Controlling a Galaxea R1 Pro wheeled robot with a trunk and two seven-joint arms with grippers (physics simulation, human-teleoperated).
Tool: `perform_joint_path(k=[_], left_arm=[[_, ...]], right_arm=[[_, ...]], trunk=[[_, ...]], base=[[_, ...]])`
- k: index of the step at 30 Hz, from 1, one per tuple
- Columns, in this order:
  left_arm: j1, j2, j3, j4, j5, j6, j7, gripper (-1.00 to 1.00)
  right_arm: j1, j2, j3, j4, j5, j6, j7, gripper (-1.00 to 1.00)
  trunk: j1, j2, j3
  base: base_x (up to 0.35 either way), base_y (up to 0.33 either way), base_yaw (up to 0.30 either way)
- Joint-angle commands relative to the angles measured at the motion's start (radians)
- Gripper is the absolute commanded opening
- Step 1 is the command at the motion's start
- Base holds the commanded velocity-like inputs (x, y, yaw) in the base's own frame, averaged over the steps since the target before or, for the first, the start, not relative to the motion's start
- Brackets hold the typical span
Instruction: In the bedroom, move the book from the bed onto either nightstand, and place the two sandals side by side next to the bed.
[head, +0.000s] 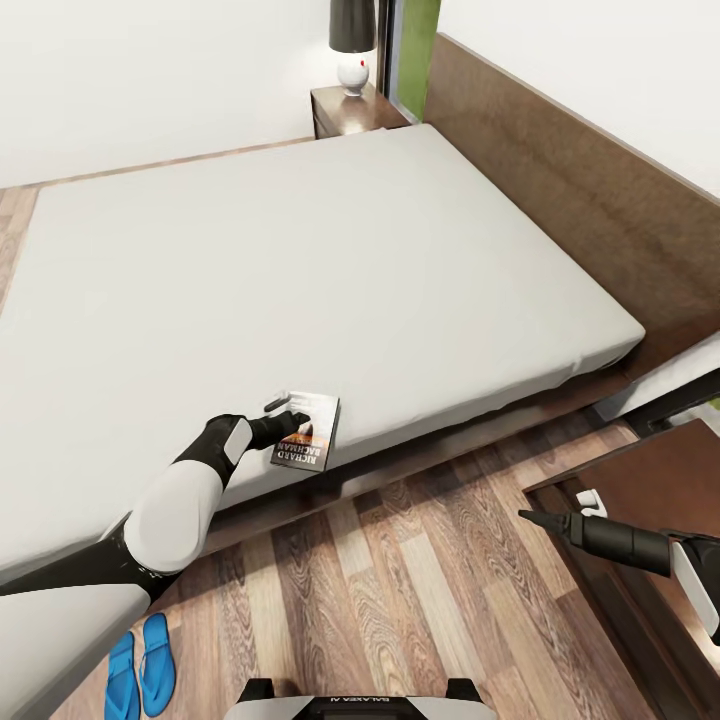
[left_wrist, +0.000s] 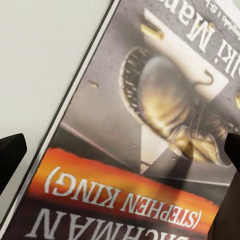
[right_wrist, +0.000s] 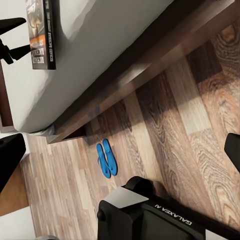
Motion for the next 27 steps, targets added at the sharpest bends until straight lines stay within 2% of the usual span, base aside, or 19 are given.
perform_joint_path(k=[1, 17, 20, 22, 24, 25, 26, 27], left_arm=[[-0.001, -0.001, 0.008, -0.003, -0.012, 0.005, -0.007, 1.0], [0.001, 0.001, 0.008, -0.004, -0.012, 0.007, -0.008, 1.0], [0.001, 0.008, 0.008, -0.005, -0.012, 0.008, -0.031, 1.0], [0.001, 0.027, 0.008, -0.007, -0.012, 0.009, -0.072, 1.0], [0.001, 0.076, 0.007, -0.011, -0.012, 0.013, -0.181, 1.0], [0.001, 0.116, 0.006, -0.015, -0.013, 0.015, -0.252, 1.0], [0.001, 0.144, 0.006, -0.017, -0.013, 0.017, -0.283, 1.0], [0.001, 0.159, 0.006, -0.018, -0.013, 0.02, -0.295, 1.0]], right_arm=[[0.0, -0.001, 0.0, 0.0, -0.004, 0.007, 0.001, 1.0], [0.0, -0.002, 0.0, 0.002, -0.004, 0.007, 0.001, 1.0], [0.0, -0.002, 0.0, 0.002, -0.004, 0.007, 0.001, 1.0], [0.0, -0.002, 0.0, 0.002, -0.004, 0.007, 0.001, 1.0], [0.0, -0.002, 0.0, 0.002, -0.004, 0.007, 0.001, 1.0], [0.0, -0.002, 0.0, 0.002, -0.004, 0.007, 0.001, 1.0], [-0.001, -0.002, 0.0, 0.002, -0.004, 0.007, 0.001, 1.0], [0.0, -0.002, 0.0, 0.002, -0.004, 0.007, 0.001, 1.0]], trunk=[[0.0, 0.0, -0.001], [0.0, 0.0, -0.001], [0.0, 0.0, -0.001], [0.0, 0.0, -0.001], [0.0, 0.0, -0.001], [0.0, 0.0, -0.001], [0.0, 0.0, -0.001], [0.0, 0.0, -0.001]], base=[[0.0, 0.0, 0.0], [0.0, 0.0, 0.0], [0.0, 0.0, 0.0], [0.0, 0.0, 0.0], [0.0, 0.0, 0.0], [0.0, 0.0, 0.0], [0.0, 0.0, 0.0], [0.0, 0.0, 0.0]])
